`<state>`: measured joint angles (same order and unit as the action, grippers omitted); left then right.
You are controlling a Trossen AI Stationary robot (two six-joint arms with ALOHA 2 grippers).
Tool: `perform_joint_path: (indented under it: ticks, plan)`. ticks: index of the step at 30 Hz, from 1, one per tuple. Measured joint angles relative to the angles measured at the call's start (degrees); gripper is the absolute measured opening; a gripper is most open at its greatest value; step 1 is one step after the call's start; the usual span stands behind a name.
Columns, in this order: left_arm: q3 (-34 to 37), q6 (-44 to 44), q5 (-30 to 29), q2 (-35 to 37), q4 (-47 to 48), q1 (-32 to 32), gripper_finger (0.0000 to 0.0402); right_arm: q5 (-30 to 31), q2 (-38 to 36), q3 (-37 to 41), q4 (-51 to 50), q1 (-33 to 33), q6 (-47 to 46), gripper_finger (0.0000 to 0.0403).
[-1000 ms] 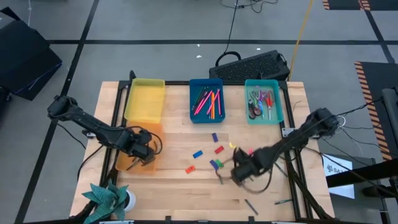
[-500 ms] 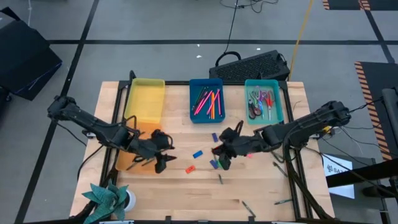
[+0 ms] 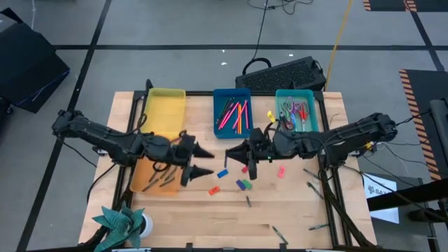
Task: Sort crayons/erasers/pens/pencils in bins
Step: Put the green crayon into the orange bin
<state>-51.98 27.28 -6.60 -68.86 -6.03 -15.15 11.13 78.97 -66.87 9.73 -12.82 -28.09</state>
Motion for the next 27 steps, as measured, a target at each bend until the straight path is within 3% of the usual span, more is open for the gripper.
perform_joint_path:
  ticks: [6, 11, 14, 18, 27]
  plan:
    - [-0.02, 3.26, 4.32, -5.99, -13.3, 5.12, 0.0281, -2.37, 0.45, 0.0, 3.28, 2.22, 1.86, 0.0027]
    - [0.02, 4.77, 4.62, -8.78, -16.55, 7.0, 0.0223, -2.37, 0.3, 0.0, 3.82, 3.05, 1.86, 0.0027]
    - [0.02, 4.59, 5.81, -8.8, -17.23, 7.88, 0.0157, -2.35, 0.36, 0.0, 3.67, 3.78, 1.87, 0.0027]
    - [0.02, 2.65, 7.3, -8.69, -16.34, 9.46, 0.0031, -1.35, 0.37, 0.03, 3.62, 4.94, 2.52, 0.0036]
    - [0.02, 2.81, 6.13, -8.0, -17.91, 12.08, 0.0022, 1.4, 0.32, 0.02, 5.47, 6.42, 3.45, 0.0062]
